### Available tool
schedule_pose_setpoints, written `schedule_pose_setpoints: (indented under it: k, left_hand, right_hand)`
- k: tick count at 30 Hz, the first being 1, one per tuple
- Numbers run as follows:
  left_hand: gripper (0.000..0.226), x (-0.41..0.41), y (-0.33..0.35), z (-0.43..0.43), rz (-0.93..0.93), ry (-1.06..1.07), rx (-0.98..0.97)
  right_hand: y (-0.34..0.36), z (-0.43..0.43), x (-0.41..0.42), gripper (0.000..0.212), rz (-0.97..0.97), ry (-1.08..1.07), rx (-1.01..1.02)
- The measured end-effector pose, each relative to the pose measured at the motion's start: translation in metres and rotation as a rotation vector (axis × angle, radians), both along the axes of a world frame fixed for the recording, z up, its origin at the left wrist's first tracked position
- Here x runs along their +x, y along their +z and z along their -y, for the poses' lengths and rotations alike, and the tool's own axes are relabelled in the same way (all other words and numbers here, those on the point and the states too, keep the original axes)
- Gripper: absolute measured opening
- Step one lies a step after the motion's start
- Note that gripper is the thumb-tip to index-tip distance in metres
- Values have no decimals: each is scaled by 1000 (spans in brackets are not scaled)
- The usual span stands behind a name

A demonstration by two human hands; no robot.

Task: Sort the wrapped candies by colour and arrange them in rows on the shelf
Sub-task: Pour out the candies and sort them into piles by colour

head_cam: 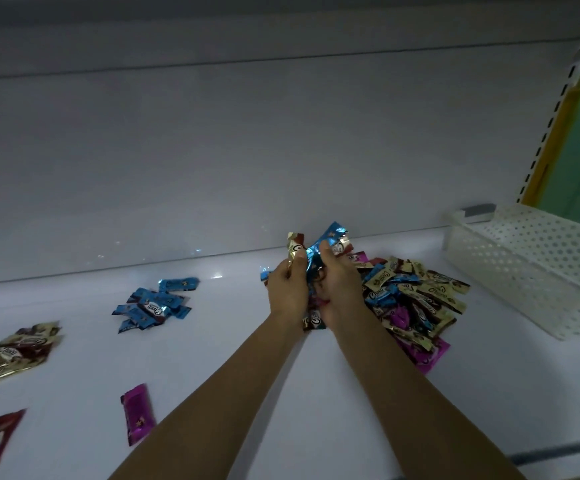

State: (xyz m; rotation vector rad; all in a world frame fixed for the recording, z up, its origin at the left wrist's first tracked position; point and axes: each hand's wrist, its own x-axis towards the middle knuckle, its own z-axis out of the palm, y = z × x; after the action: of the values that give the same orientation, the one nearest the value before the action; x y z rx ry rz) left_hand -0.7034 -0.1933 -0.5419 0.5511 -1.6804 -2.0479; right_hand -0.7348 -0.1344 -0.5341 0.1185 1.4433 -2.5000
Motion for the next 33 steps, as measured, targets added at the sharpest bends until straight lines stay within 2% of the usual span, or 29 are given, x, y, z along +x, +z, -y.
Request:
schedule_pose_setpoints:
  k: [3,5,7,11,13,17,19,23,26,29,33]
  left_hand:
    - [30,-1,7,-5,6,52,314]
    - [31,-4,8,-5,14,49,431]
    - [35,-4,9,-7,37,41,455]
    - [37,-2,12,-12,54,-1,478]
    - [34,0,14,-10,99,15,476]
    - [35,2,14,2,152,113,445]
    - [38,6,13,9,141,105,493]
    - [43,19,10,22,101,57,595]
    - [49,26,9,36,70,41,631]
    - [40,40,9,50,33,10,618]
    - [35,67,13,76,-30,-17,550]
  right_hand:
    - [3,10,3,45,101,-23,-224]
    - [5,10,-1,45,115,-52,-299]
    - [9,11,-1,39,64,-110,-297]
    - [15,16,7,31,-94,-206,-133]
    - [15,15,8,31,-44,-173,-171]
    - [15,15,11,41,172,-17,-331]
    - [14,15,13,40,162,25,-343]
    - [12,12,22,27,45,49,-254]
    - [8,11,26,27,-2,24,-140]
    - [6,14,33,15,-7,2,-8]
    - [8,30,49,10,-94,75,115]
